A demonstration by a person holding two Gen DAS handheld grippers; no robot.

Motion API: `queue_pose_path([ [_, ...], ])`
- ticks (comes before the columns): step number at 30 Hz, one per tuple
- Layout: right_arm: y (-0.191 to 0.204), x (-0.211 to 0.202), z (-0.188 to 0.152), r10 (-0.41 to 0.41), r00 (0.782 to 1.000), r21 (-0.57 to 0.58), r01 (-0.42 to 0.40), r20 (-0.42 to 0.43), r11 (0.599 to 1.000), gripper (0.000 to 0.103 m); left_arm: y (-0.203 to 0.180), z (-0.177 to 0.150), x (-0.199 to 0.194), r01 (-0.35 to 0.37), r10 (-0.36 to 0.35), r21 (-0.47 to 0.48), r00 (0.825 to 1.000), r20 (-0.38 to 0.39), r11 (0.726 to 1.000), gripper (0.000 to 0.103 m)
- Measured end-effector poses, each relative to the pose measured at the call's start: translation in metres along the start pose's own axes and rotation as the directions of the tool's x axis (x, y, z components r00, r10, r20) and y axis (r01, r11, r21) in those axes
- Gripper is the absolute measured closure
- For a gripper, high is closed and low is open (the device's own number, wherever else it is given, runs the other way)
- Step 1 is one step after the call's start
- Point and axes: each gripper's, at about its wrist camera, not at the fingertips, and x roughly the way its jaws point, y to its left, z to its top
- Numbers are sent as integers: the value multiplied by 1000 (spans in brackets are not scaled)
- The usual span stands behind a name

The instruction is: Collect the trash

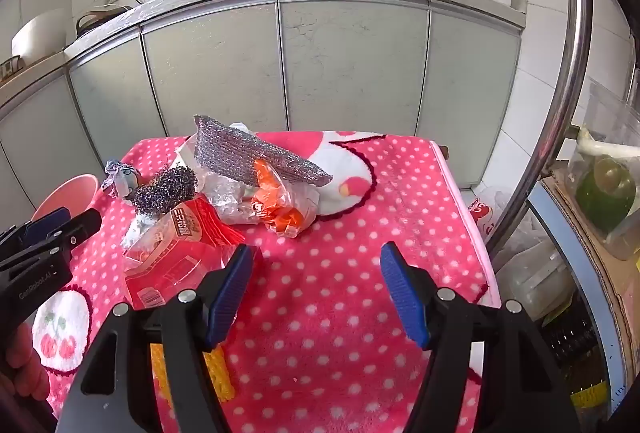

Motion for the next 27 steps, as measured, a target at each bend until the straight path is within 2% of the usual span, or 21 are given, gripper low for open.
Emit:
queue_pose_path([
  [27,2,0,0,3,1000,1,-3,-2,1000,38,1,-4,2,-2,2,4,1000,-3,1000,48],
])
